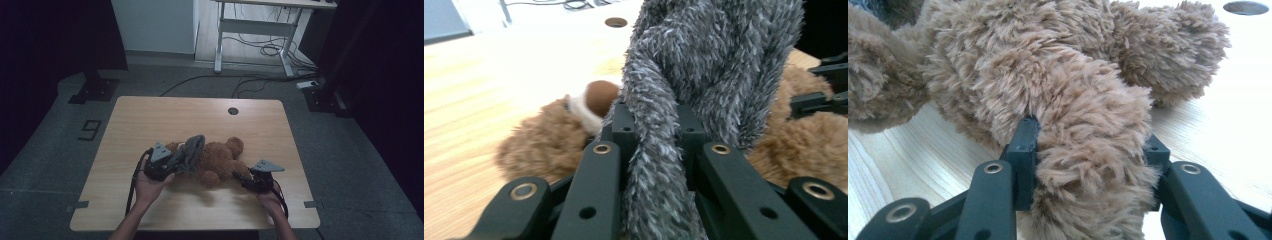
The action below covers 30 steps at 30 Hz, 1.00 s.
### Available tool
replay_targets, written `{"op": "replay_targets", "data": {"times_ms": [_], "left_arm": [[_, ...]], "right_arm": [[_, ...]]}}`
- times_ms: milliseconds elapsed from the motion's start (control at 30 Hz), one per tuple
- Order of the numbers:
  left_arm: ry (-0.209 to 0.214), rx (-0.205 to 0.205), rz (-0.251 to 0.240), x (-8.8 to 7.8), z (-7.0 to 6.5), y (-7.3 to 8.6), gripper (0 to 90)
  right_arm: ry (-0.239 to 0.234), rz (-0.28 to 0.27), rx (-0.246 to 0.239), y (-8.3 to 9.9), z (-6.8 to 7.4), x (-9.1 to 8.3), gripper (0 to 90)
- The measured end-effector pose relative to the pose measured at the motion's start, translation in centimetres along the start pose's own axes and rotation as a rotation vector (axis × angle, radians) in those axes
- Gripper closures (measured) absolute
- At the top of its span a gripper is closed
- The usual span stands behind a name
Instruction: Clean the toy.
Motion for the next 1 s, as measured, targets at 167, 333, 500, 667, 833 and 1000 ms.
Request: {"op": "replay_targets", "data": {"times_ms": [167, 333, 500, 667, 833, 1000], "left_arm": [[-0.063, 0.007, -0.004, -0.8, 1.9, 0.1, 77.1], [-0.131, 0.011, 0.039, -0.5, 3.8, 2.0, 77.2], [-0.157, -0.015, 0.070, 0.0, 5.2, 3.7, 77.3], [-0.166, -0.022, 0.100, 0.5, 5.8, 5.0, 77.4], [-0.181, -0.055, 0.159, 2.1, 6.9, 6.3, 77.5], [-0.160, -0.074, 0.182, 3.7, 6.8, 7.0, 77.5]], "right_arm": [[-0.002, -0.001, 0.004, 0.1, -0.1, 0.0, 56.1], [0.000, 0.002, 0.003, 0.1, -0.2, 0.1, 56.0], [0.000, 0.004, 0.004, 0.2, -0.1, 0.1, 56.0], [-0.005, 0.014, 0.005, 0.3, -0.1, 0.2, 56.0], [0.006, 0.013, 0.008, 0.2, -0.6, 0.3, 56.0], [0.027, 0.008, 0.019, 0.2, -1.4, 0.4, 56.2]]}}
Point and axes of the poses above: each handheld gripper's, and its own axes: x roughly forward along the jaws, y roughly out of its underside, z roughly to its left, the point moved 10 cm from there along x, roughly forward along the jaws, and after that the axes turned 9 degrees about -y, right-handed, at the moved point
